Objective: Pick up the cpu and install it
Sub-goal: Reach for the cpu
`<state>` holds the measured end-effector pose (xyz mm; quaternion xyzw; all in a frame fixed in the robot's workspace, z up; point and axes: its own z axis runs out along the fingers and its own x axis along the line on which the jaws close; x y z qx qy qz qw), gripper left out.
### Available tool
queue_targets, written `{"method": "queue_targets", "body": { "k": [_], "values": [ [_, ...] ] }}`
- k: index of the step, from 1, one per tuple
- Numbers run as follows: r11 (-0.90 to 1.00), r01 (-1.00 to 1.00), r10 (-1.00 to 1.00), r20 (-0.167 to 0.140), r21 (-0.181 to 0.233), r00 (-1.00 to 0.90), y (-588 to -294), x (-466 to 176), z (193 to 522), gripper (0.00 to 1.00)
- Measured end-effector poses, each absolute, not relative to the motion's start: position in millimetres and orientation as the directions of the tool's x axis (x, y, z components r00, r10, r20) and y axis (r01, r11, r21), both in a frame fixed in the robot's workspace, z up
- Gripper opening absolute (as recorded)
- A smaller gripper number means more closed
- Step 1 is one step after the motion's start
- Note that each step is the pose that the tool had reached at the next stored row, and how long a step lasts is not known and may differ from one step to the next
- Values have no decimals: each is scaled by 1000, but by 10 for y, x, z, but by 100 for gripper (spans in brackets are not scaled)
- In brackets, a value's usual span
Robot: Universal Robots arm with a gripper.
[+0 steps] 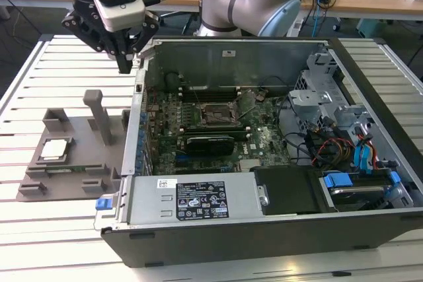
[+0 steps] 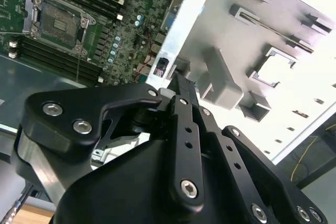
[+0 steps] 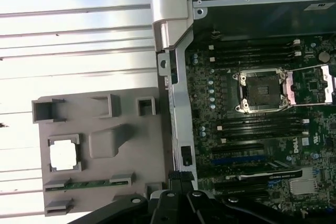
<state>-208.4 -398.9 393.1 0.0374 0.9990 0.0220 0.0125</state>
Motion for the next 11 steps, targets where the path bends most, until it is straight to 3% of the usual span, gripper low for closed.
{"method": "queue_targets", "body": {
  "k": [11],
  "values": [
    [996, 74, 75, -23, 45, -997, -3989, -2248, 3930, 11]
  ]
}}
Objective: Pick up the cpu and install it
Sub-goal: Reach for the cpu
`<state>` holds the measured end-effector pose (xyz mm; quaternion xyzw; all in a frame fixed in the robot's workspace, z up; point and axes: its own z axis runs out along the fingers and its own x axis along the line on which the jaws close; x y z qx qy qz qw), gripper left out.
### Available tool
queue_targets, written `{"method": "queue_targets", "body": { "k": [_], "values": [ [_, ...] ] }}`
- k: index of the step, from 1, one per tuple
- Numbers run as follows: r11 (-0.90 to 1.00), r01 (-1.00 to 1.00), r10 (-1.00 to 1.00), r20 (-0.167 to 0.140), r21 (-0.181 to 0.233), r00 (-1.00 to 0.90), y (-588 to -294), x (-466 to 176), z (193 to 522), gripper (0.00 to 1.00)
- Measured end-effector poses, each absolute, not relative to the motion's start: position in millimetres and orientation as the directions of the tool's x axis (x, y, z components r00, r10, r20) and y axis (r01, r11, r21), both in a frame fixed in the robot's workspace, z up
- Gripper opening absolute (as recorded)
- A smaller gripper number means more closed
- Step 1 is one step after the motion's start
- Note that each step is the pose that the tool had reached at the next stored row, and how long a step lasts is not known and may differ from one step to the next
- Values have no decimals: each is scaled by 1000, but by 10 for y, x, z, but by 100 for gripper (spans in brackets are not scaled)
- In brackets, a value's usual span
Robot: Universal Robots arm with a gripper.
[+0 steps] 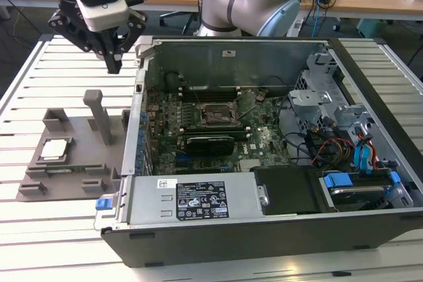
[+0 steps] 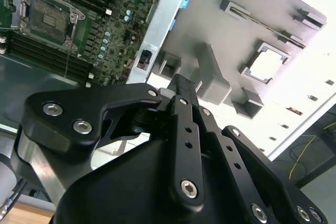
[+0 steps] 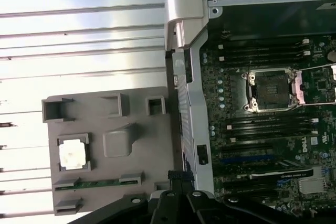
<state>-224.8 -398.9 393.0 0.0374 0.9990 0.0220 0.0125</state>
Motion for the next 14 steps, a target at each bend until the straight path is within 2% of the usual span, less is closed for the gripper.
{"method": "queue_targets", "body": {
  "k": [14],
  "values": [
    [996, 74, 75, -23, 45, -997, -3989, -2502, 3927, 11]
  ]
}}
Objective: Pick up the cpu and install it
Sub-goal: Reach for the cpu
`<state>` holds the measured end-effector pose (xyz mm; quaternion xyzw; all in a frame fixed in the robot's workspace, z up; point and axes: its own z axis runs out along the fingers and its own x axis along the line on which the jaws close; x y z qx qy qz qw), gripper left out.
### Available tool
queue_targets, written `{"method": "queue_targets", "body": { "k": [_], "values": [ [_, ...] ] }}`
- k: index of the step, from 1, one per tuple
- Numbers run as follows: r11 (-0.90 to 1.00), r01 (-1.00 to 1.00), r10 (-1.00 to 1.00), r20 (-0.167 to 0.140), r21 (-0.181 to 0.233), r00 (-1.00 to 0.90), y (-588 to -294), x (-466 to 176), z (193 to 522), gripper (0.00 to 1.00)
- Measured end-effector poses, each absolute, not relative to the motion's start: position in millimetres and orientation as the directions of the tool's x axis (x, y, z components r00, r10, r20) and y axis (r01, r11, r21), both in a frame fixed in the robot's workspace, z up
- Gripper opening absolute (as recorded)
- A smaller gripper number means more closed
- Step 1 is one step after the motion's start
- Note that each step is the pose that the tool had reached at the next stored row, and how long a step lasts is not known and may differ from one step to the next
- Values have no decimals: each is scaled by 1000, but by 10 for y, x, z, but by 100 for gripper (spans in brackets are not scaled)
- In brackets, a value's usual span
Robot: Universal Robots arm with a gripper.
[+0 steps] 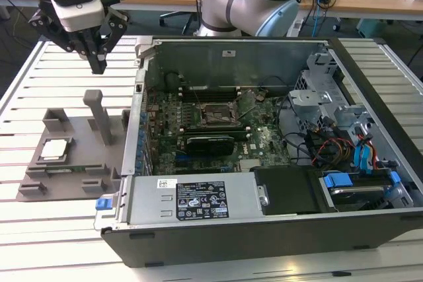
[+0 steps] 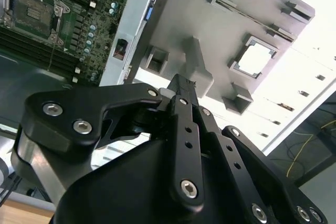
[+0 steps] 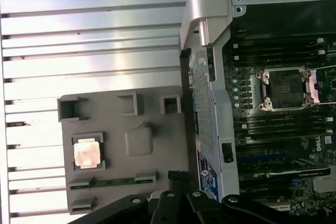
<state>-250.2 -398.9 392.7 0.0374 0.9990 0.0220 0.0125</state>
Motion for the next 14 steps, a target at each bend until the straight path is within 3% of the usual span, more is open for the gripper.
{"method": "queue_targets", "body": {
  "k": [14],
  "values": [
    [996, 74, 75, -23, 45, -997, -3988, -2727, 3924, 11]
  ]
}}
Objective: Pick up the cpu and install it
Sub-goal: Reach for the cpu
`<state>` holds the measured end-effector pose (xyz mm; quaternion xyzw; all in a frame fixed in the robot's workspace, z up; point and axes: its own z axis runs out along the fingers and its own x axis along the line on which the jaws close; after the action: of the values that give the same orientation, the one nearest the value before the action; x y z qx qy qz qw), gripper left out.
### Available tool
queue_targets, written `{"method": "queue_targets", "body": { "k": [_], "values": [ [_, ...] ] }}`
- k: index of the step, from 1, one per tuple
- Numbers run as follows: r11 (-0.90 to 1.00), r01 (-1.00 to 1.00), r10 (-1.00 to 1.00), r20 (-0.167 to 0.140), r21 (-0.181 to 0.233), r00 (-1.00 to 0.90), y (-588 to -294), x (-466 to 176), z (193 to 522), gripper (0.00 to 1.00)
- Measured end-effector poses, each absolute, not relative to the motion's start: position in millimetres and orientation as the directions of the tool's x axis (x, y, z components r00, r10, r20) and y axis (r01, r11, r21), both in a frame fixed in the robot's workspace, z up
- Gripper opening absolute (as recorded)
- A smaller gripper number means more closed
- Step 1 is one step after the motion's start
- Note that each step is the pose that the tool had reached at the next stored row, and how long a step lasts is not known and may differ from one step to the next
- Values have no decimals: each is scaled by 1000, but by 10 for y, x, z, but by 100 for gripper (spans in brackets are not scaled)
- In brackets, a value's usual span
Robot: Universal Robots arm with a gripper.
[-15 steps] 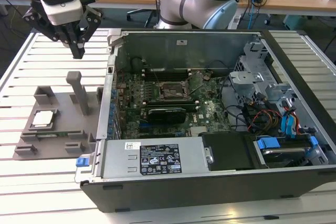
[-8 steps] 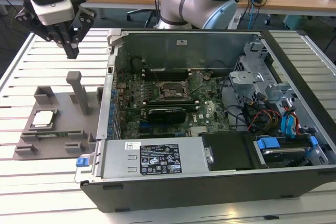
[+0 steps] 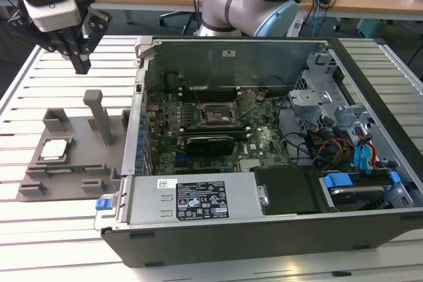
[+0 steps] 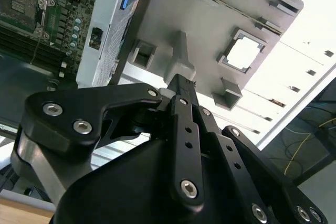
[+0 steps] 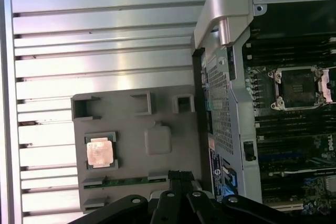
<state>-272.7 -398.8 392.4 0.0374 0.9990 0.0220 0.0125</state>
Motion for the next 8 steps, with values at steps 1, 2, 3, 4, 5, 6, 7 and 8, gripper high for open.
{"method": "queue_targets", "body": {
  "k": [1, 2, 3, 4, 5, 6, 7, 8],
  "values": [
    [996, 74, 75, -23, 45, -997, -3988, -2744, 3924, 11],
    [996, 74, 75, -23, 45, -997, -3988, -2756, 3924, 11],
    [996, 74, 75, -23, 45, -997, -3988, -2780, 3924, 11],
    [996, 74, 75, -23, 45, -997, -3988, -2807, 3923, 11],
    [996, 74, 75, -23, 45, -997, -3988, -2833, 3924, 11],
    [996, 74, 75, -23, 45, -997, -3989, -2846, 3924, 11],
    [996, 74, 75, -23, 45, -997, -3989, -2873, 3923, 11],
    [996, 74, 75, -23, 45, -997, -3989, -2887, 3923, 11]
  ]
}}
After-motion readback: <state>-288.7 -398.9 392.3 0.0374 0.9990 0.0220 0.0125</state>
